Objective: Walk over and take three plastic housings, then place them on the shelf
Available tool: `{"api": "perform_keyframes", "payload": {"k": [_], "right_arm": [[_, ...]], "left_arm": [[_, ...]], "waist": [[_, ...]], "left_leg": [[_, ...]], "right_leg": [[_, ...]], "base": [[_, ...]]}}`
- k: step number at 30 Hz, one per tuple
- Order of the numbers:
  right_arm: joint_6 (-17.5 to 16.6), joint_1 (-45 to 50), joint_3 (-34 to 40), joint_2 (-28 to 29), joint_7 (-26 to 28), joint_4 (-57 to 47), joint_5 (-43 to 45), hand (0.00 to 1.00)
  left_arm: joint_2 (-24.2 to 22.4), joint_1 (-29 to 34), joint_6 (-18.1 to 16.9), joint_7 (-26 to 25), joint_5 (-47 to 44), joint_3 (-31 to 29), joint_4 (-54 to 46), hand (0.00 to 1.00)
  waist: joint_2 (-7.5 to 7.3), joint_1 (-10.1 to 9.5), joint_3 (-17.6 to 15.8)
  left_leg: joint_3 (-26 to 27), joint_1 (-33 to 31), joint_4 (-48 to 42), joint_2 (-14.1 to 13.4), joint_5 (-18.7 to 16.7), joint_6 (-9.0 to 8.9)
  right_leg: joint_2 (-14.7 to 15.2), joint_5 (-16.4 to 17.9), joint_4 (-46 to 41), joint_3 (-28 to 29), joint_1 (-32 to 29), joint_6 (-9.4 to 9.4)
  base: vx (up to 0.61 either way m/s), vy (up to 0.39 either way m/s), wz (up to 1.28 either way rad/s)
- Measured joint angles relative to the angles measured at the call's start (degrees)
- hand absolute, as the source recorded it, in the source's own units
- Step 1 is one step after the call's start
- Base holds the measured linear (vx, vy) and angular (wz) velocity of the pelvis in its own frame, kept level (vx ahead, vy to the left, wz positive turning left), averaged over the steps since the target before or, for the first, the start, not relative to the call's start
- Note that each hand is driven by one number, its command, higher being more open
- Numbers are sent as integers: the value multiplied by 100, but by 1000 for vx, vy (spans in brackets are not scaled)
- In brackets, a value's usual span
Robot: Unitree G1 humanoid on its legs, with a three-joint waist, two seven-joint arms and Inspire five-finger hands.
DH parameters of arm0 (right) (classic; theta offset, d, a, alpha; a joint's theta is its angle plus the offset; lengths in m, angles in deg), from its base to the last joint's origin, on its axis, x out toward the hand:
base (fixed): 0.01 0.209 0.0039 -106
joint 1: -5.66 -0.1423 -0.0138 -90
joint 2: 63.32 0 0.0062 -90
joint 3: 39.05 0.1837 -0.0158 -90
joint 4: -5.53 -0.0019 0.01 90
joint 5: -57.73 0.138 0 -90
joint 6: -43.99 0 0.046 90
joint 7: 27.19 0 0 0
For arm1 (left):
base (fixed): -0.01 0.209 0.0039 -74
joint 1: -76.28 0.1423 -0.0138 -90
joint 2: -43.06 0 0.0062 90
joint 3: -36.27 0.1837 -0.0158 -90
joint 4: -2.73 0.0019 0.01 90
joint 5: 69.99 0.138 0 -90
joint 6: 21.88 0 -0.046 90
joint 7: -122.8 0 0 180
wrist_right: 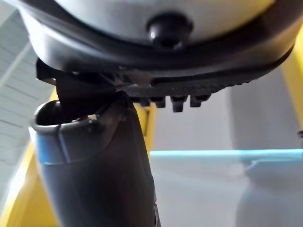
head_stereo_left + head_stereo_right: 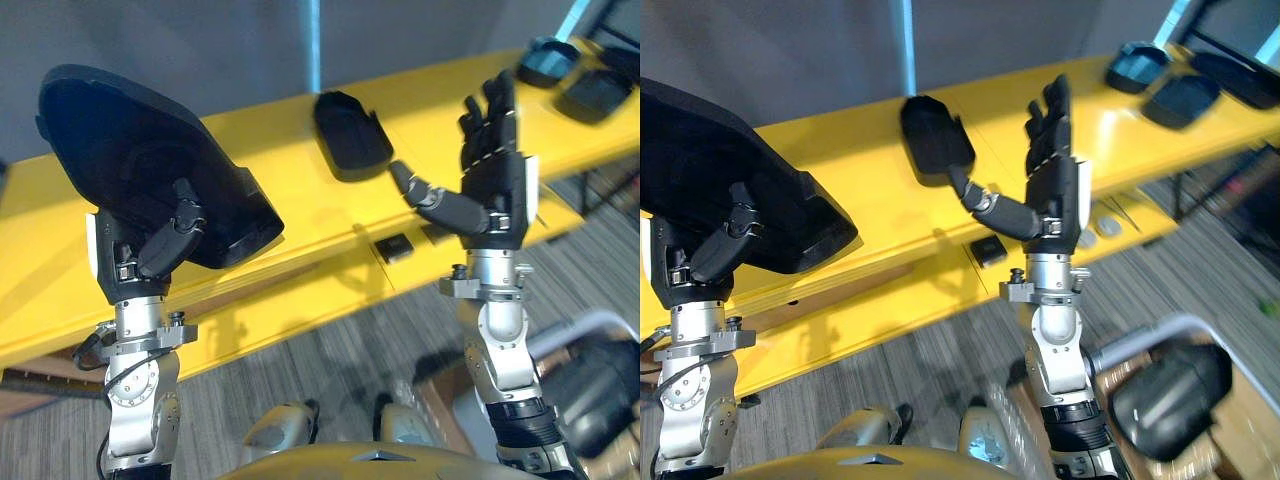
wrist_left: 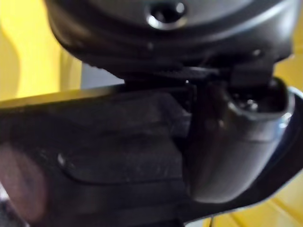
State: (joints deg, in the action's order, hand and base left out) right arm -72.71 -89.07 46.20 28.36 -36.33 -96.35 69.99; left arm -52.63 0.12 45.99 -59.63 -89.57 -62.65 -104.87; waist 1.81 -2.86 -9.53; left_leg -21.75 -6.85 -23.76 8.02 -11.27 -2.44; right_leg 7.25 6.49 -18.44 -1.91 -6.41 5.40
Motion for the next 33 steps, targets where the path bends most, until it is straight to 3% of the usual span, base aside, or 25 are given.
{"api": "perform_keyframes", "payload": {"k": [1, 3, 6, 11, 15, 17, 18, 20, 22, 23, 24, 25, 26, 27, 28, 29, 33], "right_arm": [[-2, -143, 60, -33, -26, -11, 0, 100], [-2, -279, 96, -127, -15, -13, -5, 100], [2, -268, 360, -141, 60, -20, -4, 100], [9, 118, 746, 82, 313, -21, 70, 100], [37, 381, 843, 188, 535, -20, 286, 100], [62, 482, 871, 188, 629, -15, 402, 100], [61, 506, 918, 232, 620, -16, 398, 100], [49, 505, 975, 322, 537, -12, 391, 100], [-6, 504, 978, 226, 365, -5, 388, 100], [-11, 506, 983, 192, 334, 2, 385, 100], [-34, 507, 991, 197, 287, 45, 373, 100], [-27, 568, 983, 288, 164, 106, 375, 100], [-26, 660, 903, 398, 125, 109, 387, 100], [-25, 689, 845, 450, 130, 111, 390, 100], [-22, 743, 723, 583, 145, 112, 385, 100], [-16, 758, 506, 664, 146, 111, 327, 100], [-2, 747, 302, 647, 257, 109, -32, 100]], "left_arm": [[-56, 15, -3, 32, 31, 8, -58, 0], [-72, 3, -6, 153, 149, 20, -79, 0], [-80, 2, -5, 296, 231, 228, -62, 0], [-156, 21, 61, 312, 249, 389, -52, 0], [-223, 91, 137, 319, 457, 397, -52, 0], [-231, 117, 222, 310, 649, 420, -50, 0], [-219, 116, 259, 315, 793, 468, -12, 0], [-205, 59, 310, 327, 990, 604, 121, 0], [-166, -91, 454, 363, 1114, 766, 329, 0], [-138, -125, 503, 400, 1114, 807, 367, 0], [-102, -157, 563, 437, 1113, 807, 381, 0], [34, -248, 754, 474, 1097, 783, 387, 0], [170, -284, 867, 561, 1085, 690, 366, 0], [218, -284, 893, 618, 1052, 620, 354, 0], [300, -284, 962, 707, 945, 535, 342, 0], [346, -285, 1086, 797, 871, 443, 309, 0], [606, -503, 1309, 929, 841, 596, 157, 0]], "waist": [[105, -49, 47], [182, -114, 102], [219, -10, 130], [194, -4, 151], [199, 7, 155], [175, 28, 138], [151, 123, 99], [142, 240, 68], [266, 316, 122], [365, 326, 157], [362, 340, 154], [210, 334, 127], [74, 339, 91], [29, 341, 62], [-25, 310, 48], [-35, 318, 54], [-111, 329, 102]], "left_leg": [[389, -19, 44, -342, -47, 38], [1068, -32, 204, -819, -5, 34], [2022, 50, 675, -1239, 324, -44], [1936, 344, 1284, -946, 721, -9], [2021, 201, 1146, -873, 797, -16], [2181, 105, 1171, -856, 842, -116], [2559, 9, 1000, -1027, 676, -26], [2908, -110, 755, -1391, 645, -132], [2998, 18, 913, -1723, 803, -350], [2982, 167, 1034, -1797, 844, -383], [3079, 231, 1092, -1777, 933, -580], [3299, 355, 1035, -1470, 763, -442], [3459, 341, 874, -1317, 581, -268], [3541, 341, 809, -1288, 508, -220], [3673, 340, 699, -1285, 388, -153], [3806, 398, 676, -1335, 360, -110], [3934, 338, 680, -1418, 361, -93]], "right_leg": [[-147, -28, 202, -244, 194, -105], [-251, -50, 481, -574, 456, -211], [-157, -64, 758, -1058, 716, -248], [95, -103, 1043, -1368, 1049, -180], [183, -73, 1040, -1571, 1102, -144], [296, -76, 1037, -1728, 1133, -138], [388, -90, 999, -1899, 1178, -112], [595, -81, 909, -2010, 1241, -33], [906, -24, 775, -1943, 1215, 258], [991, -1, 702, -1827, 1174, 419], [1099, 1, 659, -1768, 1147, 517], [1381, 4, 683, -1574, 1162, 521], [1549, -46, 769, -1430, 1162, 392], [1598, -116, 773, -1387, 1136, 266], [1615, -357, 764, -1352, 1063, 169], [1516, -600, 839, -1401, 1036, 221], [1339, -982, 1274, -1425, 1087, 314]], "base": [[161, -209, 67], [148, -216, 74], [103, -109, 82], [49, 40, 39], [-37, 36, 34], [-80, 56, 41], [-77, 99, 60], [-60, 140, 44], [-43, 364, -1], [-18, 405, -18], [13, 332, -36], [10, 387, -42], [14, 353, -48], [8, 363, -53], [20, 269, -63], [22, 225, -56], [36, 56, -23]]}}
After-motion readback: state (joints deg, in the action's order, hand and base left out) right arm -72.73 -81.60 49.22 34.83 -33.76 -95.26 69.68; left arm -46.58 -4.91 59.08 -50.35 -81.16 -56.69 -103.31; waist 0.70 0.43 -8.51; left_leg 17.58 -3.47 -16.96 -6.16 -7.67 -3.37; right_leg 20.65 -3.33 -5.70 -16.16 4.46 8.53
